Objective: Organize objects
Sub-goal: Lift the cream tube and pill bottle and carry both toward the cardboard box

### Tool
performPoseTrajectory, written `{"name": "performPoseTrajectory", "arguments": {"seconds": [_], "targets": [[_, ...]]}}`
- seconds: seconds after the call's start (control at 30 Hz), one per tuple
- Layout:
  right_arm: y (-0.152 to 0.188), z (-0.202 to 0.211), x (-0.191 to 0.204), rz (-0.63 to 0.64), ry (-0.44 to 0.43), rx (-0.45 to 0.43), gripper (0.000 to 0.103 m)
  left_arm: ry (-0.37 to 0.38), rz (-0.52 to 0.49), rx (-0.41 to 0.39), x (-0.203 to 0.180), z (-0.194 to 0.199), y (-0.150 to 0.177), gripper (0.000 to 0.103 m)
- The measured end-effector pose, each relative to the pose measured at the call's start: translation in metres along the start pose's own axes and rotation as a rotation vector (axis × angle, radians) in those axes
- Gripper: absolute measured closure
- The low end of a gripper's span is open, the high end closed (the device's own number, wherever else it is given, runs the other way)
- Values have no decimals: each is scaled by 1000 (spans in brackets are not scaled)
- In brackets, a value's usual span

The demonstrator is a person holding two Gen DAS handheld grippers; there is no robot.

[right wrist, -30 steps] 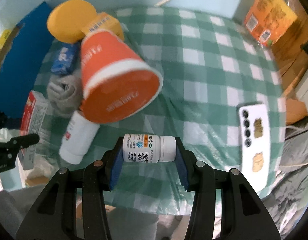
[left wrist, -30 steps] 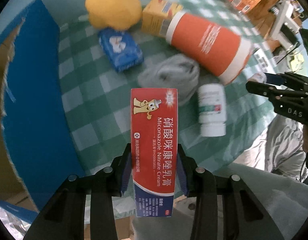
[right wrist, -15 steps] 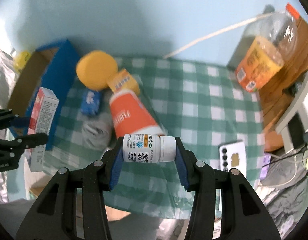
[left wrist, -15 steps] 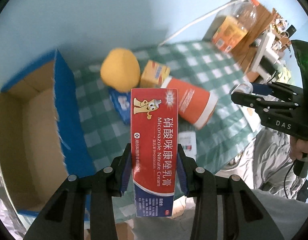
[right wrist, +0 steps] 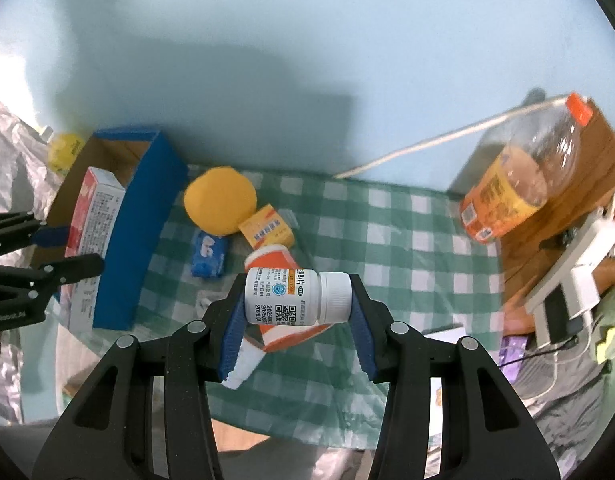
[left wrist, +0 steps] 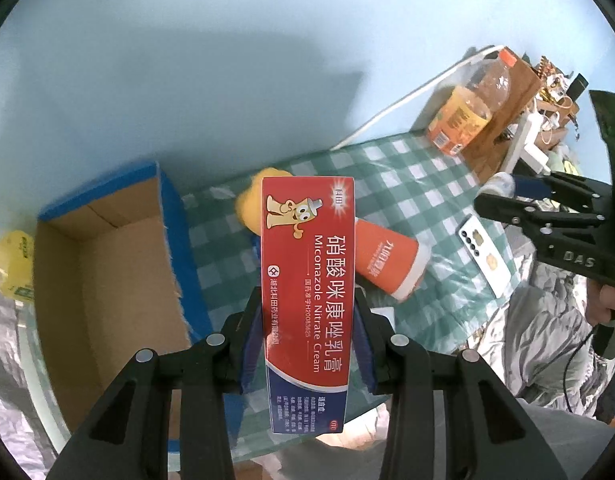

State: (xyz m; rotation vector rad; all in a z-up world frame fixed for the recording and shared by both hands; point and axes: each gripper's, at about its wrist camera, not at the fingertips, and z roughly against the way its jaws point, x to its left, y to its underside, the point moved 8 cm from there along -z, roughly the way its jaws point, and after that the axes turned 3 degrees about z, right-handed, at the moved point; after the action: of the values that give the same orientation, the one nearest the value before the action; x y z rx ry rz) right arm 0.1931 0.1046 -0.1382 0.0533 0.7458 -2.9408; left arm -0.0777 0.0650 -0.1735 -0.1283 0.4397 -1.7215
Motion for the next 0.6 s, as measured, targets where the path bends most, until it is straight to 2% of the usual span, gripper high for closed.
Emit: {"name": "performPoseTrajectory", "arguments": {"seconds": [0.23, 0.6], "targets": [[-22, 19, 16, 55, -28, -35, 56, -3, 27, -32, 10, 19, -10, 62], [-43, 13, 49, 144, -101, -37, 56, -12, 75, -51, 27, 34, -12, 62]]}}
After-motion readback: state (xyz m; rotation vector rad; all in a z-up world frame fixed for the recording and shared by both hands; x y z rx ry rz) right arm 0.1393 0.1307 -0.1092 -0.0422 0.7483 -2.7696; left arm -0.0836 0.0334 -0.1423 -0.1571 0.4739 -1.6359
